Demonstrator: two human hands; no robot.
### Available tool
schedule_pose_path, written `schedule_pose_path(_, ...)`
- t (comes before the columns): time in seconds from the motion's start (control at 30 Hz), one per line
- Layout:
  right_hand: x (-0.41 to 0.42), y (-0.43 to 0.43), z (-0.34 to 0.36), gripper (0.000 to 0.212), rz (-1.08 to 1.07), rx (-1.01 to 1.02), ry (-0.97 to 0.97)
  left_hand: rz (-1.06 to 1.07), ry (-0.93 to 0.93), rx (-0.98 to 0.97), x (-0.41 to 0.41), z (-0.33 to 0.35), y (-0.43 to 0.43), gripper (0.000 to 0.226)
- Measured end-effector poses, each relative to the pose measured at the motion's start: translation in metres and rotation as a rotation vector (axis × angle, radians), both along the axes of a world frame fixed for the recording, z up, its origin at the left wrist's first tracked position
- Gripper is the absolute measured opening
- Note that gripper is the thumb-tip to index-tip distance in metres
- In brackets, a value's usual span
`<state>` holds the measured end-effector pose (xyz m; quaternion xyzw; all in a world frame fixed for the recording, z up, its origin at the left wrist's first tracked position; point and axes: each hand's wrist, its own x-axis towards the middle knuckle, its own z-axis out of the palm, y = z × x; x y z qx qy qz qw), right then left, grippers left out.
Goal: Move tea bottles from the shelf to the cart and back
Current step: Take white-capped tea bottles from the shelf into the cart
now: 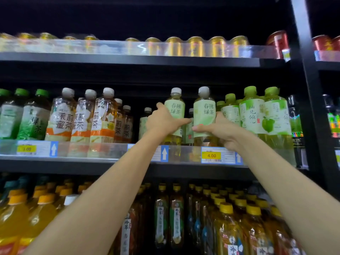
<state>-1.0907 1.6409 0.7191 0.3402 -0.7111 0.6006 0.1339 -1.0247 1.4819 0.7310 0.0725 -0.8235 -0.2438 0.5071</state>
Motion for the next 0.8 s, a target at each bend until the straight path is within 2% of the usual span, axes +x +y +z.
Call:
schedule_pose_path(0.2,0.005,0.002,-0.001,0.083,-0.080,0.073,0.092,-0.067,-0.035,0.054,-0.004,0.001,-0.002,0.103)
schedule_pose_path(0.27,0.005,0.004,-0.003,0.091,-0.129,0.107,0.161,-0.158,-0.088,0.072,-0.003,0.002,-0.008,0.106)
schedule_pose_path(0.33,0.008,0.008,-0.007,0.109,-0.186,0.104,0.253,-0.257,-0.148,0.100,0.000,0.001,-0.019,0.106)
schedule_pose_path(0.4,0.011,0.010,-0.011,0.124,-0.207,0.085,0.355,-0.283,-0.212,0.080,0.002,-0.004,-0.031,0.097)
schedule_pose_path(0.5,0.015,0.010,-0.013,0.124,-0.232,0.104,0.439,-0.277,-0.216,0.018,-0.002,-0.011,-0.042,0.075)
schedule_pose_path(0.6,0.011,0.006,-0.010,0.130,-0.286,0.143,0.463,-0.217,-0.201,-0.032,0.000,-0.013,-0.036,0.069)
schedule_pose_path(0.7,0.006,0.005,-0.006,0.128,-0.318,0.244,0.468,-0.157,-0.218,-0.080,-0.002,-0.011,-0.025,0.076)
schedule_pose_path(0.8,0.006,0.006,-0.002,0.127,-0.350,0.341,0.448,-0.105,-0.239,-0.118,-0.009,-0.008,-0.018,0.098)
